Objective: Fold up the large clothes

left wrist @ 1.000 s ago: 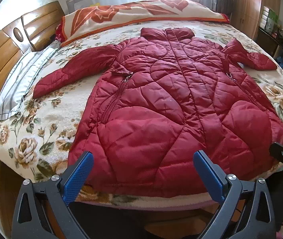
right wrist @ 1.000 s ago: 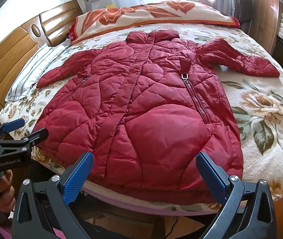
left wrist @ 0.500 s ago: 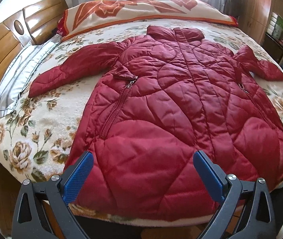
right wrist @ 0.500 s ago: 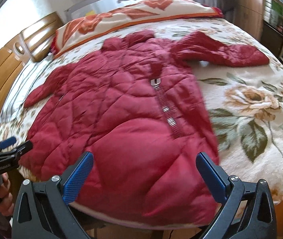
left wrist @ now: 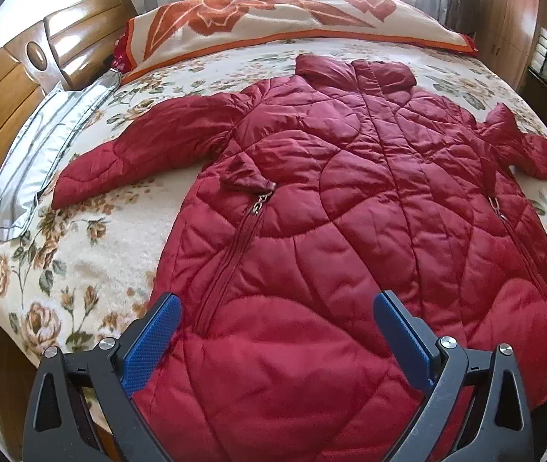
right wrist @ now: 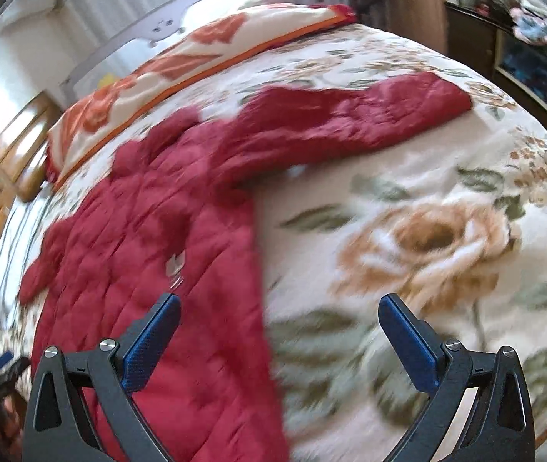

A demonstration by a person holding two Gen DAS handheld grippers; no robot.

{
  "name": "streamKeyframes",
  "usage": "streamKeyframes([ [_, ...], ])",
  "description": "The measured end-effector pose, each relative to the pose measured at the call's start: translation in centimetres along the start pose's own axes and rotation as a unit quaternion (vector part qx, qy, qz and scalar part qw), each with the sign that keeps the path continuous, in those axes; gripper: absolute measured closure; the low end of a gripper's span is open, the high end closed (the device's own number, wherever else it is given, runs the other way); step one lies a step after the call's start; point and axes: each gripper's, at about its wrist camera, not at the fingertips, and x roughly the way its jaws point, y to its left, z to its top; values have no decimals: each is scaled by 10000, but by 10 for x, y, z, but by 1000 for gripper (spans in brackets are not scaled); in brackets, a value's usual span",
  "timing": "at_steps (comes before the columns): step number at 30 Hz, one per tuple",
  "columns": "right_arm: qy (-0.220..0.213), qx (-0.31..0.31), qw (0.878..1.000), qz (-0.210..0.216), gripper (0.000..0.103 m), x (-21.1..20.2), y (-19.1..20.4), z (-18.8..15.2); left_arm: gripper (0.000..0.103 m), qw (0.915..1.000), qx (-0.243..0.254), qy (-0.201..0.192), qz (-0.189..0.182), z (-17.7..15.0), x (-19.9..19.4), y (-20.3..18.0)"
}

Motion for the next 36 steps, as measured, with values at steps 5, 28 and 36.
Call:
streamKeyframes([
  [5,-179,604,9979,-140,4,36,-53,50,1,9999,64,141,7,14,16,-9],
  [28,-920,2001,9748,-362,91,135,-175,176,1,9982,241,531,-132,57,78,-52],
  [36,-1450,1289,9796,527,95,91,-107,182,1,9981,142,586,-156,57,82,-41],
])
